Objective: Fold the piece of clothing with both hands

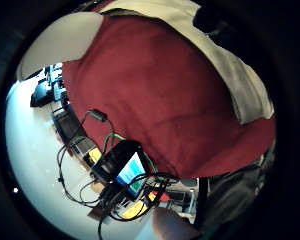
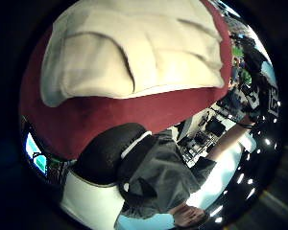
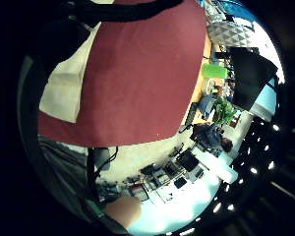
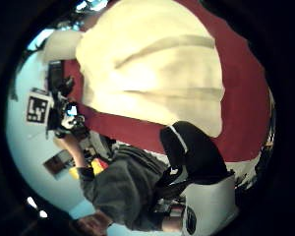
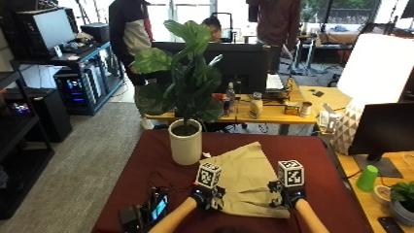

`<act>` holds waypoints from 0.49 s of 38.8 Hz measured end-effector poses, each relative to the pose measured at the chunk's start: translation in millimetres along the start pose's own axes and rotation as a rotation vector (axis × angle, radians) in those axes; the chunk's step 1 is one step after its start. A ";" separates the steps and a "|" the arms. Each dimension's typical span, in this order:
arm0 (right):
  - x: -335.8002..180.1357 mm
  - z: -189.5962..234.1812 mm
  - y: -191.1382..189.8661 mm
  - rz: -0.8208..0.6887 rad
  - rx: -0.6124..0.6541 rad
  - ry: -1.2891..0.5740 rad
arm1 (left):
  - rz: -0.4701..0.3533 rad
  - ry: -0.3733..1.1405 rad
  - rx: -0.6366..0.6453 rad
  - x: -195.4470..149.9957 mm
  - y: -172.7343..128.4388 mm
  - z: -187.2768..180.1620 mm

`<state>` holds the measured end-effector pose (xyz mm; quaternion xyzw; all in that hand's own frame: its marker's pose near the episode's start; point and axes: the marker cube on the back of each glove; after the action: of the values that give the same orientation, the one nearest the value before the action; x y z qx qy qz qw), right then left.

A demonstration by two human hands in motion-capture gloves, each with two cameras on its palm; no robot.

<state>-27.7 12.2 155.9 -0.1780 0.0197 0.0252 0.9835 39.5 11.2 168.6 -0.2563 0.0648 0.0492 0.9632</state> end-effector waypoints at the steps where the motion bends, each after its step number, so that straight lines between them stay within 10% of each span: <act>1: -2.2 7.2 -6.1 -0.047 0.035 0.009 | 0.012 -0.038 0.040 -3.7 -9.3 8.0; 12: -12.1 64.6 -38.0 -0.123 0.005 0.072 | 0.052 -0.092 0.347 16.0 37.4 15.1; 19: -16.6 53.5 -39.0 -0.106 0.163 0.045 | -0.011 -0.177 0.446 -11.2 -38.2 23.5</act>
<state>-40.5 -6.3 220.4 -0.0987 0.0345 -0.0324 0.9940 35.7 -10.8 209.1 -0.0320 -0.0121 0.0508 0.9981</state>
